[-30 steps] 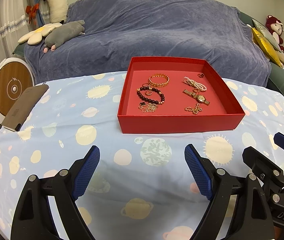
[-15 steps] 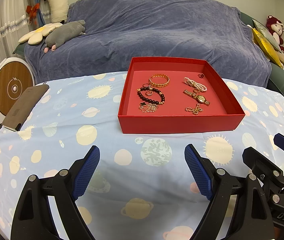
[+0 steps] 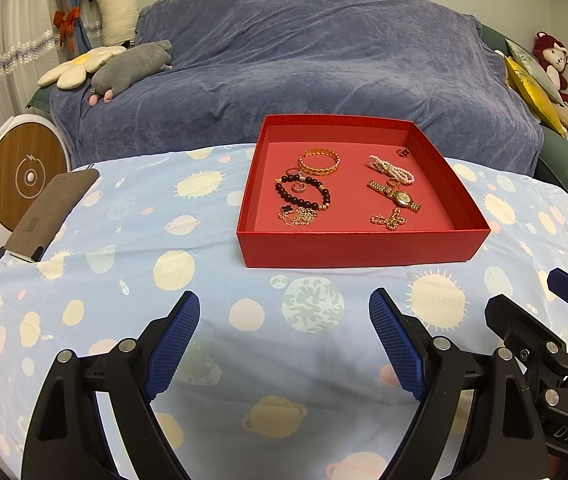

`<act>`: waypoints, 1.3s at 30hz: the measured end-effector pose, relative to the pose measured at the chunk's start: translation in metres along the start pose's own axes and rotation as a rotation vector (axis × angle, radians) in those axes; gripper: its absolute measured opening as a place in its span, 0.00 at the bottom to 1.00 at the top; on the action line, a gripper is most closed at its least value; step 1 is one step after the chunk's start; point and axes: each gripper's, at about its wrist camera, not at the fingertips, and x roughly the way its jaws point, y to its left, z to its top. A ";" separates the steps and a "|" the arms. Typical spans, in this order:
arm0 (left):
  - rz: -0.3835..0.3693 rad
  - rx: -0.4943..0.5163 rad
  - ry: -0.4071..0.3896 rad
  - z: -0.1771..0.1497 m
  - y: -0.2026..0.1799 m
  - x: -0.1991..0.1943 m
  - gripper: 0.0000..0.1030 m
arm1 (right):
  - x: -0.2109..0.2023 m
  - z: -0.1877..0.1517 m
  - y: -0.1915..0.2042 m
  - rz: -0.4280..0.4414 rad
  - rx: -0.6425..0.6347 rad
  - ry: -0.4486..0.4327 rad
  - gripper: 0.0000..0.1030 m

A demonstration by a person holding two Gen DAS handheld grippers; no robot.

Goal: Organize jewelry

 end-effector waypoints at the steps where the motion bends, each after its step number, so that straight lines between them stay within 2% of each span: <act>1: 0.000 0.000 0.000 0.000 0.000 0.000 0.82 | 0.000 0.000 0.000 -0.001 0.000 0.000 0.89; 39: 0.003 -0.015 -0.004 -0.001 0.001 -0.001 0.82 | 0.000 -0.001 -0.001 0.002 0.001 0.000 0.89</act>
